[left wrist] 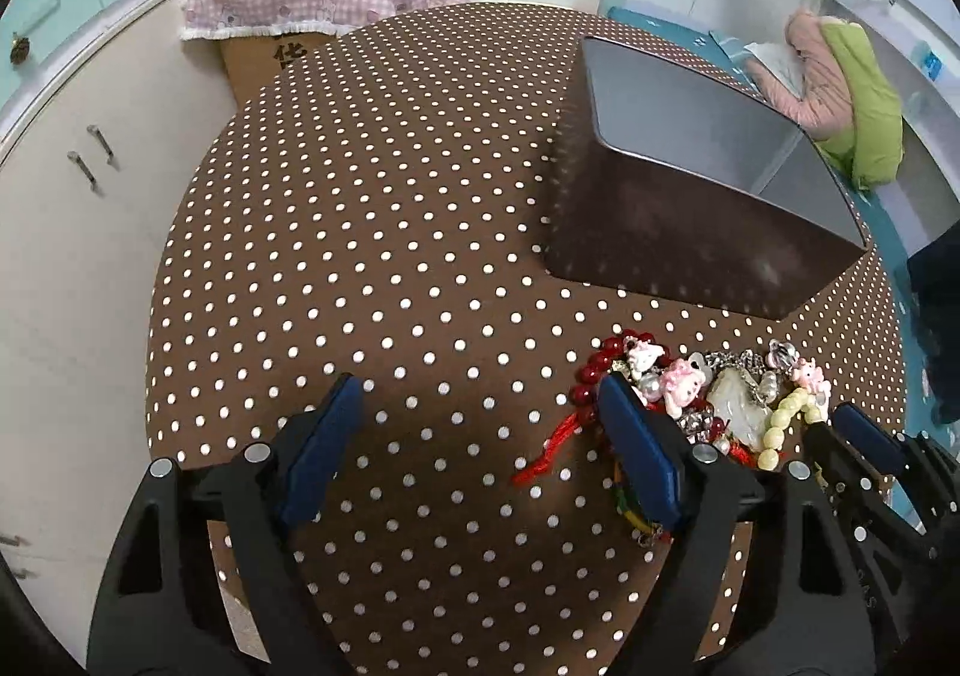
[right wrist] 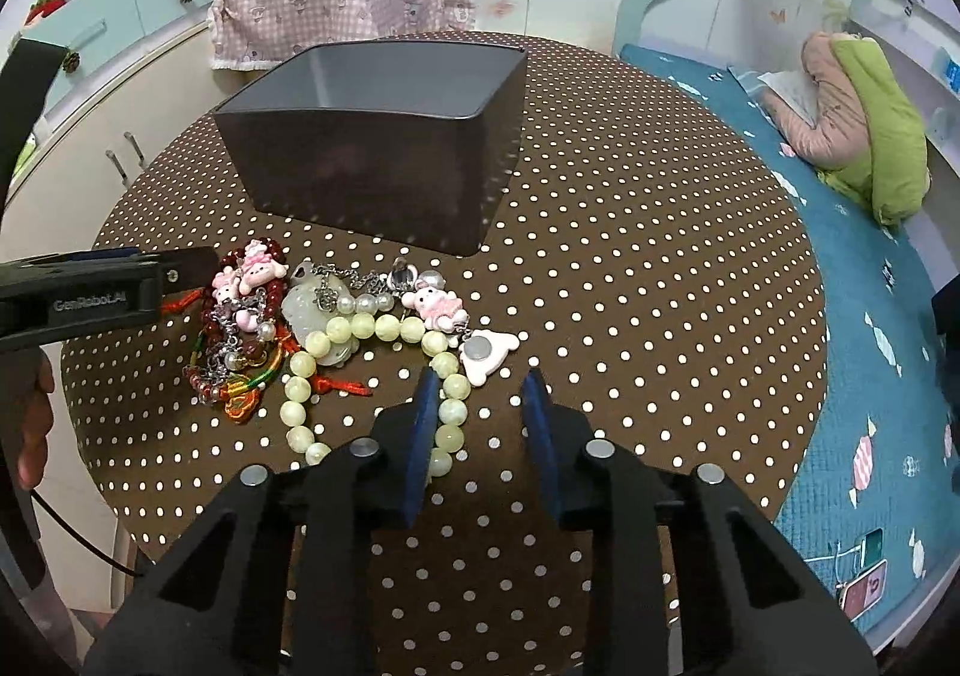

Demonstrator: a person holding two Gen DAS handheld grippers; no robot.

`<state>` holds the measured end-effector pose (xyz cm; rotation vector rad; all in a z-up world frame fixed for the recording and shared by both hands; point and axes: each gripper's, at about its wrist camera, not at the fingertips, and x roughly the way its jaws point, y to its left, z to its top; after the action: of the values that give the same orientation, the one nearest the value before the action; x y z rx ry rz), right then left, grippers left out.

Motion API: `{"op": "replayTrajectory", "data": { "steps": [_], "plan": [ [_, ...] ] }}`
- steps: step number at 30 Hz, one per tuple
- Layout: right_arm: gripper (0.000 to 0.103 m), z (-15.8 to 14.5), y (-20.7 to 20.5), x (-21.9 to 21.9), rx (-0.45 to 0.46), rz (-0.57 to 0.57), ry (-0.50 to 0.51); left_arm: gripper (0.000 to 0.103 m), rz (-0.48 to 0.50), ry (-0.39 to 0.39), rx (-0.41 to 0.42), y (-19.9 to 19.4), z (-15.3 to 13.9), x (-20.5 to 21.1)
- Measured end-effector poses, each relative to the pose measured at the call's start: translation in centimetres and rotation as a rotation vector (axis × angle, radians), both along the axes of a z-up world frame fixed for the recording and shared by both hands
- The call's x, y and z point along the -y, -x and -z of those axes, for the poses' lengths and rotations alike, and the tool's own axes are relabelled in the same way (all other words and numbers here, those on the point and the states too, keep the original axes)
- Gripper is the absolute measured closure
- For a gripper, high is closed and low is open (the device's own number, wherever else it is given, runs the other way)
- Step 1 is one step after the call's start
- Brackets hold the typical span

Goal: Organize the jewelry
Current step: 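Lower both tools toward the jewelry pile in front of the grey box, then grasp the dark red bead bracelet with the left tool while the right tool grasps the cream bead bracelet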

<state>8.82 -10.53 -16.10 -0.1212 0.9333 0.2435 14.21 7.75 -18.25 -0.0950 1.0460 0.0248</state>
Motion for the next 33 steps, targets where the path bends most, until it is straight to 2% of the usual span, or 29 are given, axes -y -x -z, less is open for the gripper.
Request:
{"op": "replayTrajectory", "data": {
  "steps": [3, 13, 15, 17, 18, 19, 21, 22, 24, 33],
  "plan": [
    [0.08, 0.0, 0.0, 0.1, 0.004, -0.006, -0.001, 0.03, 0.003, -0.026, -0.002, -0.4, 0.0, 0.4],
    [0.08, 0.1, -0.1, 0.1, 0.008, -0.017, -0.008, 0.03, 0.038, -0.041, -0.019, -0.8, 0.0, 1.3],
    [0.08, 0.1, -0.1, 0.1, 0.008, -0.018, -0.011, 0.037, 0.057, -0.049, -0.02, -0.7, 0.0, 2.0],
    [0.08, 0.1, -0.2, 0.1, 0.011, -0.021, -0.01, 0.039, 0.078, -0.107, -0.013, -0.7, 0.0, 2.7],
    [0.08, 0.1, -0.1, 0.1, 0.014, -0.023, -0.006, 0.049, 0.09, -0.129, -0.01, -0.7, -0.1, 3.3],
    [0.08, 0.1, -0.1, 0.0, 0.017, -0.024, -0.003, 0.055, 0.107, -0.122, -0.012, -0.6, -0.2, 3.7],
    [0.084, 0.1, -0.1, 0.0, 0.017, -0.022, -0.002, 0.075, 0.139, -0.108, -0.012, -0.6, -0.2, 4.3],
    [0.087, 0.1, -0.1, 0.1, 0.016, -0.021, -0.004, 0.078, 0.156, -0.107, -0.008, -0.6, -0.2, 4.5],
    [0.094, 0.1, -0.1, 0.3, 0.013, -0.014, -0.011, 0.093, 0.178, -0.076, -0.008, -0.6, -0.1, 4.7],
    [0.095, -0.6, -0.1, 0.9, 0.013, -0.027, -0.06, 0.096, 0.159, 0.057, -0.035, -1.2, -0.3, 2.9]
  ]
}}
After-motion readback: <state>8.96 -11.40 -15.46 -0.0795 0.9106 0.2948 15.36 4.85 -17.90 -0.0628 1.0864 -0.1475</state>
